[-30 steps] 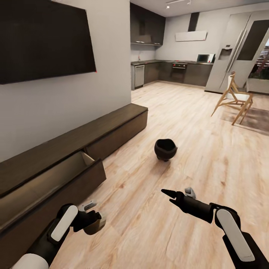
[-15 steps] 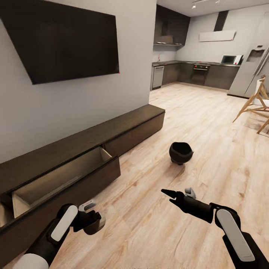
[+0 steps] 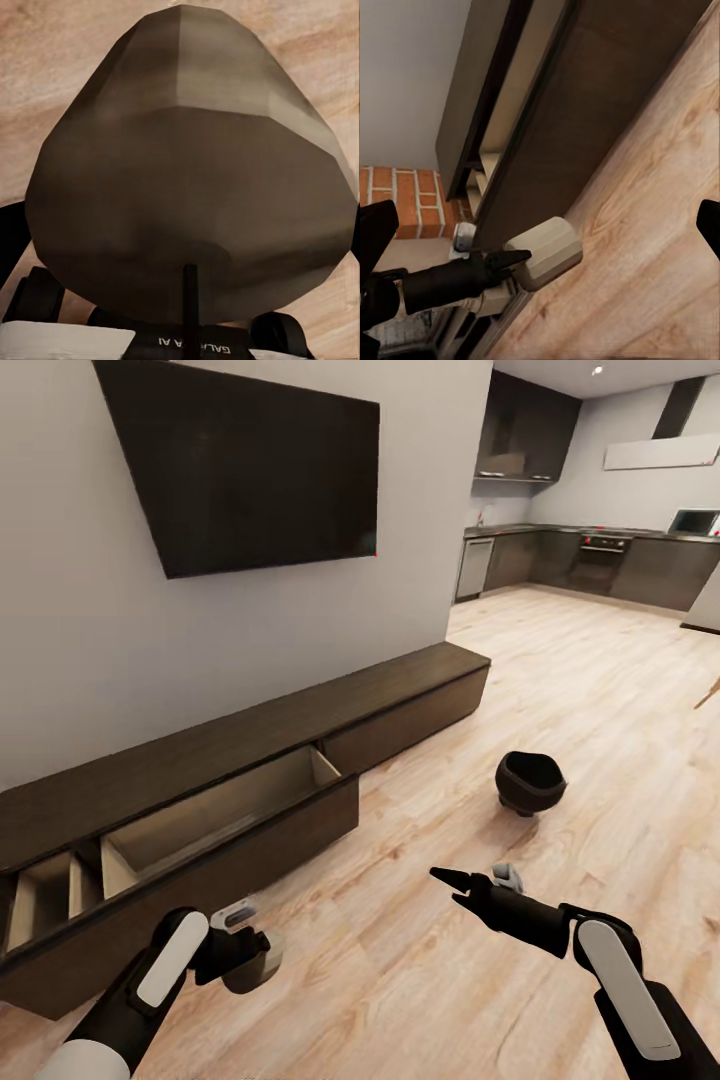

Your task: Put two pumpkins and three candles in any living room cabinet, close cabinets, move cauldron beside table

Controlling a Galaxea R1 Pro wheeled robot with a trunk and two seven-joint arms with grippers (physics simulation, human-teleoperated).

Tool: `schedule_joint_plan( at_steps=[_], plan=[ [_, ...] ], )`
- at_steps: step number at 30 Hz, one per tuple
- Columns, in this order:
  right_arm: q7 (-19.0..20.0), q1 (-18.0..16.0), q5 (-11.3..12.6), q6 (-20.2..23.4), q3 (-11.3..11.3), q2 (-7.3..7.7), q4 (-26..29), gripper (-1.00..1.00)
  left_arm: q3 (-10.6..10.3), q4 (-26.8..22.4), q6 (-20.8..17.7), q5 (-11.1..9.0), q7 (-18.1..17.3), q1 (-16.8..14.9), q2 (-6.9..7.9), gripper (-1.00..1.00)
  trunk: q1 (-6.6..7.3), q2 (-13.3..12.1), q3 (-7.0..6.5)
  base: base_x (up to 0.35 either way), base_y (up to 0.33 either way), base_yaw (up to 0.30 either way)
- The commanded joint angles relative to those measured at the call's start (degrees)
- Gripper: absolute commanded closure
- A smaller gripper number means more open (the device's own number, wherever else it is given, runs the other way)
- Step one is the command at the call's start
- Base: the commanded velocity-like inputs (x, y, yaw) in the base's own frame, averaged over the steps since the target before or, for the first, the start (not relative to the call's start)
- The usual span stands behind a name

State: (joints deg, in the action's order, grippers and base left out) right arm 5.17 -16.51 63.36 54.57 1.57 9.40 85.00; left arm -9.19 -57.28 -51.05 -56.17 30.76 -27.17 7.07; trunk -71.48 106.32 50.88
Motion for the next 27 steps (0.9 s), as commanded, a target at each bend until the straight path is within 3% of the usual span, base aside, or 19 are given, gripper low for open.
schedule_joint_plan(
  at_steps=[1, 7, 10, 13, 18, 19, 21, 22, 25, 27],
  plan=[
    [0.54, -0.02, -0.52, 0.27, 0.1, 0.0, 0.01, -1.0, -0.26, 1.12, 0.21, -0.67, 0.61, -0.07, 0.02, 1.0, 0.01, 0.02, 0.04, 0.0, 0.0, 0.292],
    [0.7, -0.02, -0.52, 0.26, -0.02, 0.02, 0.02, -1.0, -0.56, 11.74, 2.48, -0.05, 0.3, -0.15, -0.06, 1.0, 0.01, 0.02, 0.04, 0.0, 0.0, 0.292],
    [0.81, -0.02, -0.63, -0.01, -0.12, 0.03, -0.03, -1.0, -1.48, 15.29, 6.91, 0.84, 0.08, -0.15, -0.03, 1.0, 0.01, 0.02, 0.04, 0.0, 0.0, 0.292],
    [1.0, -0.02, -1.75, -1.05, -0.35, 0.14, 0.1, -1.0, -4.23, 18.79, 11.6, 2.47, -0.09, -0.14, -0.1, 1.0, 0.01, 0.02, 0.04, 0.0, 0.0, 0.292],
    [1.39, 0.08, -5.47, -1.64, -0.48, 0.23, -0.17, -1.0, -8.96, 24.33, 21.55, 3.33, -0.32, -0.14, -0.62, 1.0, 0.01, 0.02, 0.01, 0.0, 0.0, 0.29],
    [1.37, 0.2, -6.27, -1.71, -0.52, 0.18, -0.54, -1.0, -9.36, 24.9, 22.41, 3.4, -0.33, -0.13, -1.0, 1.0, 0.01, 0.02, -0.01, 0.0, 0.0, 0.278],
    [1.42, 1.39, -10.54, -2.41, -0.76, 0.12, -1.79, -1.0, -9.83, 25.58, 23.72, 3.53, -0.34, -0.1, -2.05, 1.0, 0.01, 0.02, -0.05, 0.0, 0.0, 0.274],
    [1.44, 1.64, -11.59, -2.74, -0.8, 0.11, -2.07, -1.0, -9.88, 25.64, 23.94, 3.55, -0.34, -0.09, -2.19, 1.0, 0.01, 0.02, -0.07, 0.0, 0.0, 0.272],
    [1.64, 2.6, -16.99, -6.39, -1.13, 0.09, -4.7, -1.0, -10.02, 25.84, 24.9, 3.48, -0.35, -0.08, -2.68, 1.0, 0.01, 0.02, -0.14, 0.0, 0.0, 0.26],
    [2.1, 2.78, -18.67, -8.18, -1.86, 0.09, -6.22, -1.0, -10.04, 25.87, 25.09, 3.46, -0.35, -0.08, -2.76, 1.0, 0.01, 0.02, -0.19, 0.0, 0.0, 0.22]
  ],
)
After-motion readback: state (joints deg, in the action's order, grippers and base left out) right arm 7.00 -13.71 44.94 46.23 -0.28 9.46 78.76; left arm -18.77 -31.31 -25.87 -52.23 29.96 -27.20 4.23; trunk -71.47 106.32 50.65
